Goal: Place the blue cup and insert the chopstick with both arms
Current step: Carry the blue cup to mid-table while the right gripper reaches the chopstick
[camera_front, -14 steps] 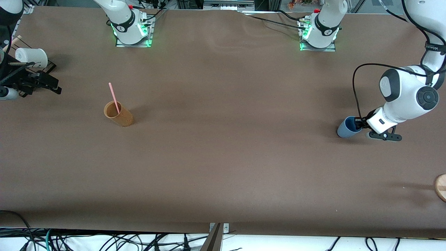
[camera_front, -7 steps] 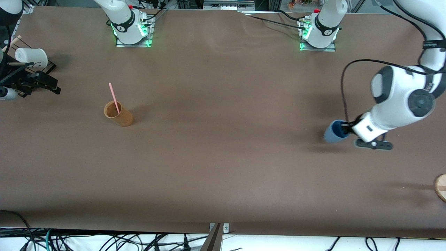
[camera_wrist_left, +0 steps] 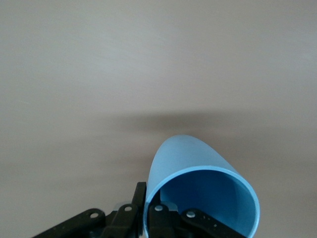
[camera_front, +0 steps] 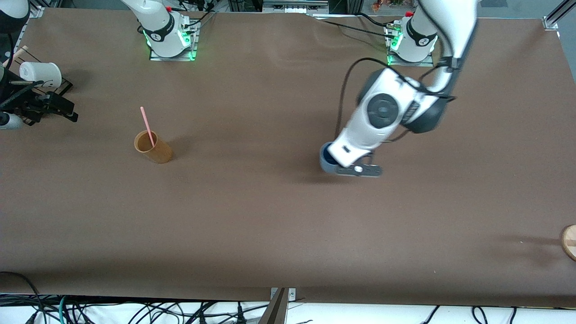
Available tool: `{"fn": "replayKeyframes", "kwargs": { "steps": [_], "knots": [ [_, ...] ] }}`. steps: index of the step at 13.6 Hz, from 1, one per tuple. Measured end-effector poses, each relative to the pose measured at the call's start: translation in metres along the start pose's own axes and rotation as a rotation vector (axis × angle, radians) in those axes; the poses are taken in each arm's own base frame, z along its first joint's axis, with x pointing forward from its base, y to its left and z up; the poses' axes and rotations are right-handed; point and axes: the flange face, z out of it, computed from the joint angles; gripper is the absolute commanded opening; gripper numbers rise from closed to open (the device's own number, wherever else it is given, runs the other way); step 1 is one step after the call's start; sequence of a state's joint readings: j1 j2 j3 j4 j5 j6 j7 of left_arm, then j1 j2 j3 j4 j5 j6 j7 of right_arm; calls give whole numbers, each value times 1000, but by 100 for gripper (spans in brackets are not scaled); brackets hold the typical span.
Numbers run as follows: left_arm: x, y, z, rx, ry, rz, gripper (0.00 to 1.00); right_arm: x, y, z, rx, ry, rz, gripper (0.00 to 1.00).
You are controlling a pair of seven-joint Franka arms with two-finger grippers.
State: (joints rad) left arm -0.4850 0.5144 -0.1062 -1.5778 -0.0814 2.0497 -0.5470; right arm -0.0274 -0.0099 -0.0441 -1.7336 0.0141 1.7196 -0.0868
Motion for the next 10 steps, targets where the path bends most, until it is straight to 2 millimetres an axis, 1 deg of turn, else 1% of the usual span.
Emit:
{"fn": "replayKeyframes", "kwargs": {
  "steps": [2,3,4,5,6,8,10],
  "knots": [
    [-15,59,20,-26,-17,-17,0,0,0,0,0,0,0,100],
    [-21,81,29,-31,-19,-30,0,0,0,0,0,0,1,100],
    [-26,100,38,-32,-20,-49,0,0,0,0,0,-1,1,100],
    [-30,114,47,-33,-21,-66,0,0,0,1,0,-2,0,100],
    [-32,123,56,-30,-25,-83,0,0,0,1,0,-2,0,100],
    [-34,130,77,-16,-40,-114,0,0,-2,3,1,-12,-3,100],
    [-35,134,98,-8,-48,-147,0,-2,-14,13,5,-66,-22,100]
  ]
}}
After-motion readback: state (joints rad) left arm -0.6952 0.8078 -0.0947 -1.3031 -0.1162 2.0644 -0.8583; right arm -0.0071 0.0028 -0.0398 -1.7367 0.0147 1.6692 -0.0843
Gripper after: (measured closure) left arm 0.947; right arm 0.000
